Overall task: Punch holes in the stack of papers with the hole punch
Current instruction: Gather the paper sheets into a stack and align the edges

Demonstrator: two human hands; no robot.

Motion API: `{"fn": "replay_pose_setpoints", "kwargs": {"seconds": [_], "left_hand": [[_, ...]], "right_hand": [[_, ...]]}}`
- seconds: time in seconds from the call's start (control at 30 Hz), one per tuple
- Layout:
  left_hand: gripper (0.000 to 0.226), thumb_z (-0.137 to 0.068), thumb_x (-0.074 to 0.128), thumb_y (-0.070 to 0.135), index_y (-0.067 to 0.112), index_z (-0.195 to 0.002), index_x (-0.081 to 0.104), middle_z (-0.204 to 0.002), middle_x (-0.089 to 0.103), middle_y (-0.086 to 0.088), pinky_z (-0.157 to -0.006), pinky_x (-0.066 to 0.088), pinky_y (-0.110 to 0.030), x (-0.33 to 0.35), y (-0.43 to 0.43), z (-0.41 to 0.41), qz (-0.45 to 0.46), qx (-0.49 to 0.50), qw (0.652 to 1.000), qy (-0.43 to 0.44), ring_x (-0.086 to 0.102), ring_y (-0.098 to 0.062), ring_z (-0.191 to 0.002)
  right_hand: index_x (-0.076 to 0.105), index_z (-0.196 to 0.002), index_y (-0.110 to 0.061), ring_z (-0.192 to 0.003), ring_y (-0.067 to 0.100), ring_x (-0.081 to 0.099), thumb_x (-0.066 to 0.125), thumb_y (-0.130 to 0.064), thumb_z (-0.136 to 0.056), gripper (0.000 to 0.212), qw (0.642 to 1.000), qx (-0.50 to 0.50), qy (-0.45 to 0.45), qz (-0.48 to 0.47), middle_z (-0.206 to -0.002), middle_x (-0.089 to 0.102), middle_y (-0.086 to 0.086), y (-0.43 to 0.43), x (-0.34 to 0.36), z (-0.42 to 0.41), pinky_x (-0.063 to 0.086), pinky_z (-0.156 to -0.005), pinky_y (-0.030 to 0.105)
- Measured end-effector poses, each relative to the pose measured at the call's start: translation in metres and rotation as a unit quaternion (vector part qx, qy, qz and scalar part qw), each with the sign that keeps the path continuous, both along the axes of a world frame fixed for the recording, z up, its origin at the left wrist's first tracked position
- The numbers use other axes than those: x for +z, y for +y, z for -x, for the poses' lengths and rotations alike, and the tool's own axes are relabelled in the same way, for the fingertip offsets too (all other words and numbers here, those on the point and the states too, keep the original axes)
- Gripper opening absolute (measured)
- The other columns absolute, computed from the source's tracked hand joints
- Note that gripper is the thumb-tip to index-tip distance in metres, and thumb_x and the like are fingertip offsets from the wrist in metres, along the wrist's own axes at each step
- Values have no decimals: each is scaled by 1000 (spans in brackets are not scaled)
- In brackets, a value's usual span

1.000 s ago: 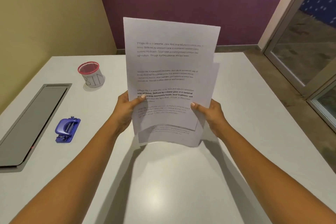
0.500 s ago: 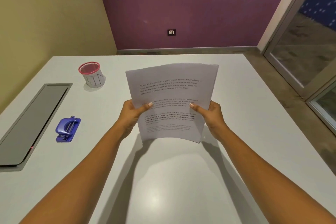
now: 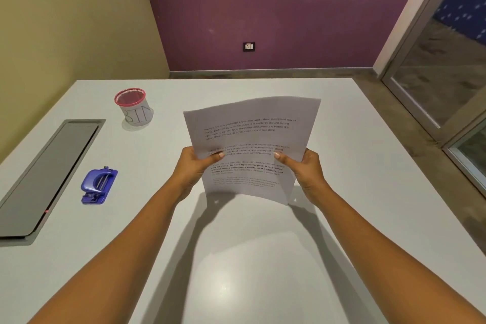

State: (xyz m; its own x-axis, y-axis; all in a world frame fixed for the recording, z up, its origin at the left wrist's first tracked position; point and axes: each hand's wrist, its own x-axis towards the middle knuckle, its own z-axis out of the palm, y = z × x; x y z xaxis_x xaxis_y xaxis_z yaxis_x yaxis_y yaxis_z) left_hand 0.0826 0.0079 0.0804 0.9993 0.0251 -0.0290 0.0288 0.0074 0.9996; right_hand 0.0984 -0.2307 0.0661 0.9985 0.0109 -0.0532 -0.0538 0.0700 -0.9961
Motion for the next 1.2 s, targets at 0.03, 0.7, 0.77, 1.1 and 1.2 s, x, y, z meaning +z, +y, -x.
{"fn": "replay_pose_setpoints", "kwargs": {"seconds": [0.03,0.7,0.77,1.1,1.2], "left_hand": [[21,-80,67,7,25,-91,69,-89,73,13,-81,51,-22,0,-2,0,0,2,1000,-1,68,-3,-84],[19,-78,70,8,26,-86,69,-81,74,15,-74,55,-19,8,-2,-1,0,52,998,-45,68,-2,-78],[22,-77,71,7,26,-89,68,-80,74,19,-67,53,-12,8,-1,-1,1,48,998,-47,69,1,-77],[19,-80,68,8,27,-84,68,-76,74,19,-68,53,-13,6,-3,1,-2,54,998,-40,67,4,-74],[21,-78,69,6,25,-86,68,-77,74,20,-66,53,-11,9,-2,0,3,55,997,-50,68,3,-74]], "right_hand": [[68,-86,-28,-77,4,70,74,-15,-75,19,1000,-2,1,1,-89,72,-11,1,0,0,55,-67,16],[69,-85,-27,-75,1,70,75,-14,-74,18,1000,-10,-16,-3,-85,73,-13,6,17,-3,53,-64,14],[69,-87,-28,-78,2,70,76,-14,-73,21,1000,-6,-22,-1,-88,73,-13,5,18,-3,54,-64,13],[67,-88,-27,-78,6,68,72,-12,-78,18,1000,-19,-18,15,-90,71,-6,9,13,2,53,-72,18],[67,-86,-28,-75,1,69,74,-13,-75,20,1000,-16,-26,6,-89,71,-10,8,17,1,53,-65,12]]}}
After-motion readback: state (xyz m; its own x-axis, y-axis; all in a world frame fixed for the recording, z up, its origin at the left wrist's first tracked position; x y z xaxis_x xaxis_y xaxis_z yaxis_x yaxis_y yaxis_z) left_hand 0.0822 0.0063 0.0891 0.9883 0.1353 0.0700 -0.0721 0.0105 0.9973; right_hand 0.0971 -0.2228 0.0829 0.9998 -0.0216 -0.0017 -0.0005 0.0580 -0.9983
